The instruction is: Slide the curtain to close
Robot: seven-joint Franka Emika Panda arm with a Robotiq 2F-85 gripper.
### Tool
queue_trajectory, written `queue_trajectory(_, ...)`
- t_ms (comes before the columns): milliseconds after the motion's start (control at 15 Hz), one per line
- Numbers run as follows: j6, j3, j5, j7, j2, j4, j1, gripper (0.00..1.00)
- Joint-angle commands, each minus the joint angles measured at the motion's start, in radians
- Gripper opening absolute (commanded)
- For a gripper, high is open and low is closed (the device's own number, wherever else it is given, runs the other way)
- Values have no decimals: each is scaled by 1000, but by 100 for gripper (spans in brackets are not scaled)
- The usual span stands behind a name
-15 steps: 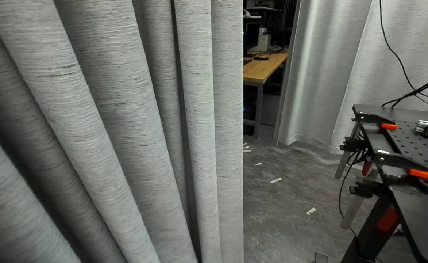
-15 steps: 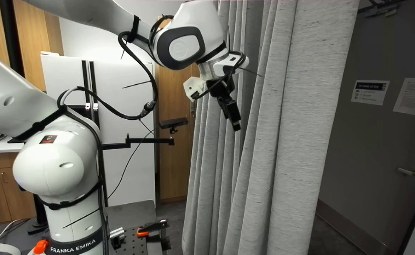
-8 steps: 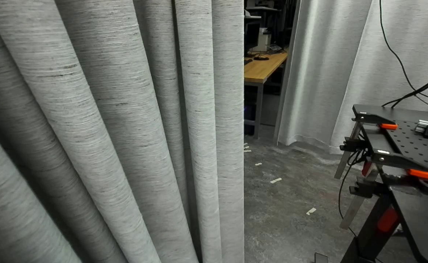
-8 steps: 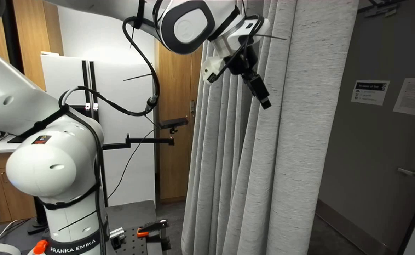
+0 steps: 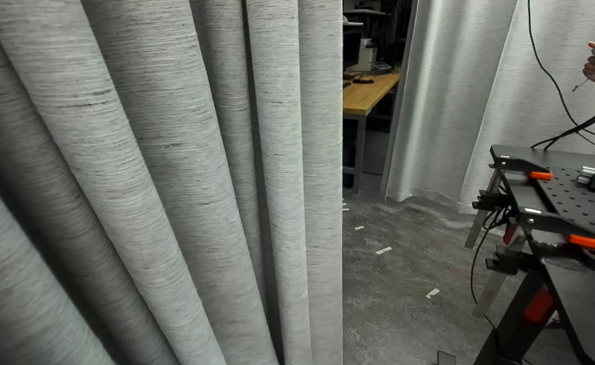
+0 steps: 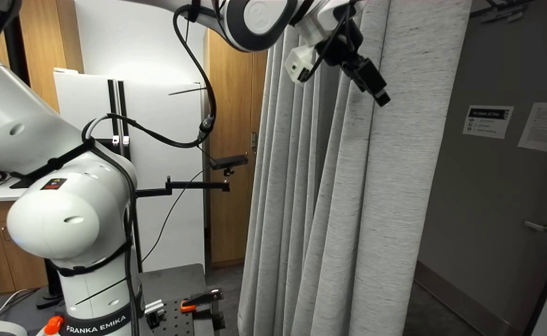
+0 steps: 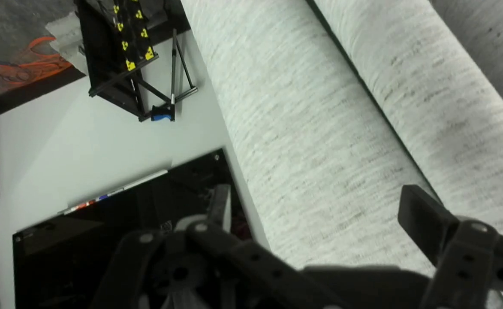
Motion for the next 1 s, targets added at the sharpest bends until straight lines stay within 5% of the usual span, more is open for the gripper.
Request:
queue_trajectory(0,72,-15,2,14,72,93,0,100)
queue_trajectory(533,39,-15,-4,5,260,212,19,100)
queue_trajectory(933,8,64,-107,52,387,251,-5,100)
